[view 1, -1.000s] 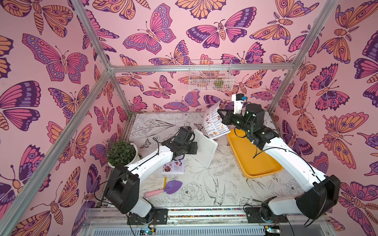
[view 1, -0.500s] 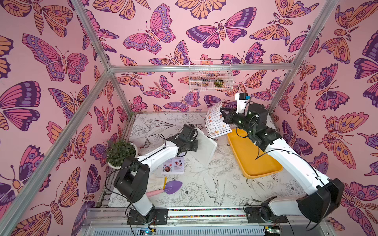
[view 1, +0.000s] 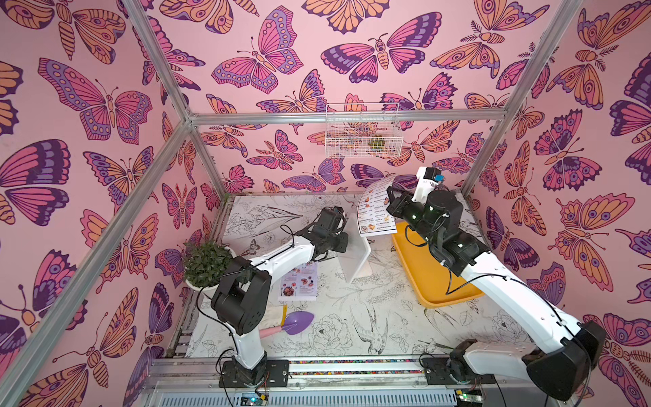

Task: Replace the menus in the menu holders
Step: Adjust the menu holder at the center of the board.

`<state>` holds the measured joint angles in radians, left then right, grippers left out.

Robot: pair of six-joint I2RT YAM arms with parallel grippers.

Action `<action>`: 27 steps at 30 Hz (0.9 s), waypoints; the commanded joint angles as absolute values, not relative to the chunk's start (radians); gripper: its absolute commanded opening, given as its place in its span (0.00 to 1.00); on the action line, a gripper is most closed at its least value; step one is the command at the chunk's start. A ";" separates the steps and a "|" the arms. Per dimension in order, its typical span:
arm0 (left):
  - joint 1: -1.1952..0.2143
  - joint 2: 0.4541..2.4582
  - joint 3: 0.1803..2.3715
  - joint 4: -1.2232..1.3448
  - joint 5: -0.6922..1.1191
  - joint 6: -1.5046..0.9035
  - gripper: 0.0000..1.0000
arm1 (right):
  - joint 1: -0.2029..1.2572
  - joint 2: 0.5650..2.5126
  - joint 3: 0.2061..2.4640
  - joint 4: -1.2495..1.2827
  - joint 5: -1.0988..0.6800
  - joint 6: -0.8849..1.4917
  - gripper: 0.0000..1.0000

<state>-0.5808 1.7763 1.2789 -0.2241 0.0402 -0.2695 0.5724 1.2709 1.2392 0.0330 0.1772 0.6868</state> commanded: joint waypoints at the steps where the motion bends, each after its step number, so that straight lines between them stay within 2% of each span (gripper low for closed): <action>1: -0.562 1.695 1.234 -0.222 0.021 -0.269 0.36 | 0.581 1.290 1.231 0.106 0.302 0.745 0.00; 12: -0.561 1.591 1.151 -0.239 0.007 -0.337 0.36 | 0.598 1.298 1.228 0.098 0.364 0.805 0.00; 27: -0.575 1.593 1.167 -0.259 -0.014 -0.328 0.36 | 0.603 1.223 1.172 0.059 0.369 0.842 0.00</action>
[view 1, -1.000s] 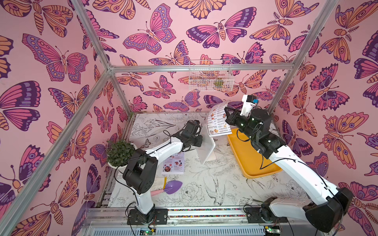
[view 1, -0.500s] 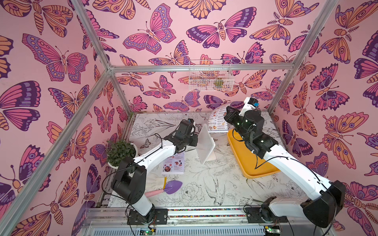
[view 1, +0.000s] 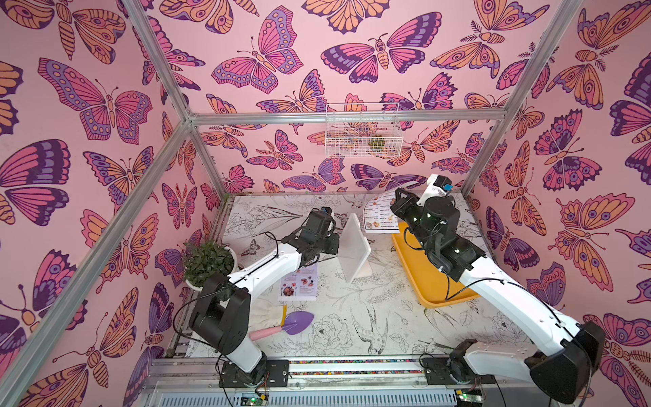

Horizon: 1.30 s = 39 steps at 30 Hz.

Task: Replace the menus in the menu holders
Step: Adjust the menu holder at the center of the board, then insert the menu into the menu holder.

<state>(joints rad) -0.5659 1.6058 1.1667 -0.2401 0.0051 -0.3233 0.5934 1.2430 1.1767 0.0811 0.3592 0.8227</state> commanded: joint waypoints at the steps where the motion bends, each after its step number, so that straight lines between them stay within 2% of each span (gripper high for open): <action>1: -0.577 1.594 1.167 -0.259 -0.015 -0.327 0.35 | 0.603 1.223 1.171 0.058 0.367 0.843 0.00; 39: -0.578 1.601 1.184 -0.259 -0.032 -0.309 0.35 | 0.610 1.207 1.155 0.016 0.357 0.876 0.00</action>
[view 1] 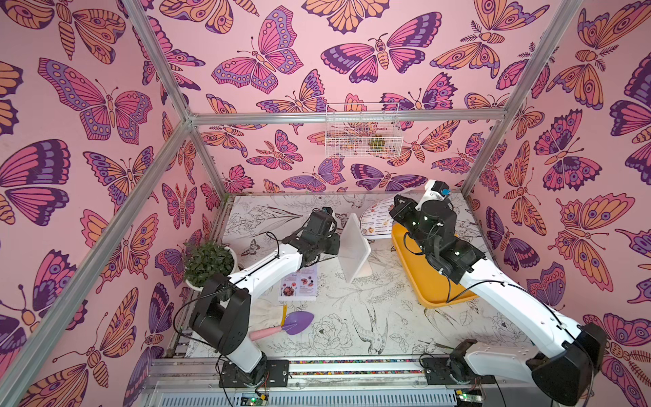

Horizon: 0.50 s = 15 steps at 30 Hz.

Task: Replace the menus in the menu holders
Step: Insert the menu into the menu holder.

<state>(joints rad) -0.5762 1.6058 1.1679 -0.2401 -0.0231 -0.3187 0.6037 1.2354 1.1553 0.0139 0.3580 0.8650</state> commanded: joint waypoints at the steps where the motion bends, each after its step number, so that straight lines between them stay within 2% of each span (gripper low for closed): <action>1: -0.580 1.601 1.184 -0.259 -0.033 -0.308 0.35 | 0.610 1.205 1.155 0.017 0.359 0.878 0.00; 15: -0.623 1.601 1.187 -0.259 -0.051 -0.296 0.35 | 0.620 1.187 1.151 0.015 0.373 0.906 0.00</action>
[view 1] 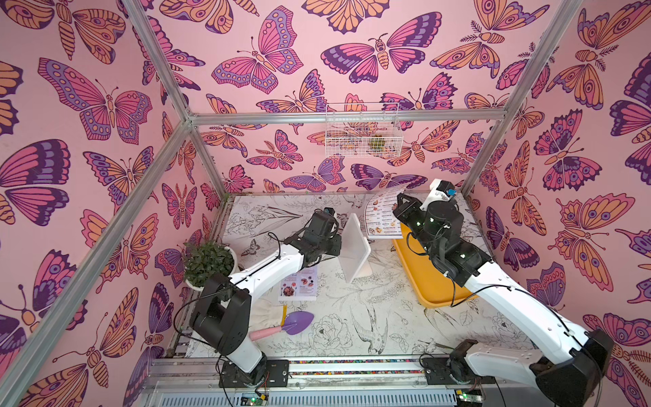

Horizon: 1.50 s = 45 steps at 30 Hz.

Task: Replace the menus in the menu holders
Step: Insert the menu into the menu holder.

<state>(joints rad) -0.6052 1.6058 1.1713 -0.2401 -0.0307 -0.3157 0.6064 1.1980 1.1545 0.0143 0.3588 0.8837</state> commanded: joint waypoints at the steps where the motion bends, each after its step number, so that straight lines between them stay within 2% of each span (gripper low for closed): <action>1: -0.630 1.603 1.187 -0.259 -0.056 -0.296 0.35 | 0.622 1.186 1.153 0.015 0.374 0.910 0.00; 21: -0.661 1.603 1.189 -0.259 -0.084 -0.296 0.35 | 0.655 1.180 1.142 0.000 0.460 0.906 0.00; 45: -0.663 1.605 1.198 -0.260 -0.090 -0.288 0.35 | 0.654 1.195 1.135 0.004 0.466 0.898 0.00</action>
<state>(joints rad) -0.6559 1.6058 1.1812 -0.2405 -0.0734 -0.3027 0.6491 1.1965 1.1412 0.0109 0.4458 0.9119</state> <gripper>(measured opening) 0.351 0.043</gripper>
